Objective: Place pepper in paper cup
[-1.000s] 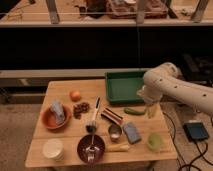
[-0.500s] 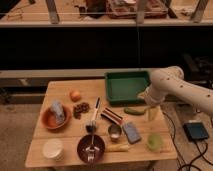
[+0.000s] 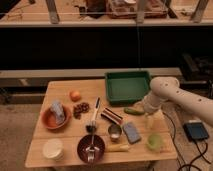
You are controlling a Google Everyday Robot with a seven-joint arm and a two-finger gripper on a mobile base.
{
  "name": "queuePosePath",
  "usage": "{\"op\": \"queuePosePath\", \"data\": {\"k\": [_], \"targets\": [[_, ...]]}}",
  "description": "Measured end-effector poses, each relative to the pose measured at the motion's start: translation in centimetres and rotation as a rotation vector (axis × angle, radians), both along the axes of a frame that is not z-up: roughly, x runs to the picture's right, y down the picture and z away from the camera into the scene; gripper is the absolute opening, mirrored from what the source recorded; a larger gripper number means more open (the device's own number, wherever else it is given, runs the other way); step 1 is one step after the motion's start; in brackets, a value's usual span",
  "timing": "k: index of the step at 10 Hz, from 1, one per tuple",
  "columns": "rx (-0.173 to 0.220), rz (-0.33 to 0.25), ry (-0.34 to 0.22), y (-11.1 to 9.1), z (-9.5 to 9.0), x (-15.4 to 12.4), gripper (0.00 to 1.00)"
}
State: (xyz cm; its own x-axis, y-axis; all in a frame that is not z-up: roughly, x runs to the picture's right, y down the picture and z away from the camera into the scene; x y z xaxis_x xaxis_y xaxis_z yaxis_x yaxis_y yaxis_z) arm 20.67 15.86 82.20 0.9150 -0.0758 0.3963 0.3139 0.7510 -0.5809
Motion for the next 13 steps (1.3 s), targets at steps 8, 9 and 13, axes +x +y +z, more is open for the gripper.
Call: {"op": "queuePosePath", "data": {"k": [8,9,13], "targets": [[0.023,0.037,0.089,0.7,3.7,-1.6,0.80],[0.025,0.039,0.104,0.3,4.5,-1.5,0.79],[0.032,0.031,0.125,-0.3,6.1,-1.3,0.58]]}}
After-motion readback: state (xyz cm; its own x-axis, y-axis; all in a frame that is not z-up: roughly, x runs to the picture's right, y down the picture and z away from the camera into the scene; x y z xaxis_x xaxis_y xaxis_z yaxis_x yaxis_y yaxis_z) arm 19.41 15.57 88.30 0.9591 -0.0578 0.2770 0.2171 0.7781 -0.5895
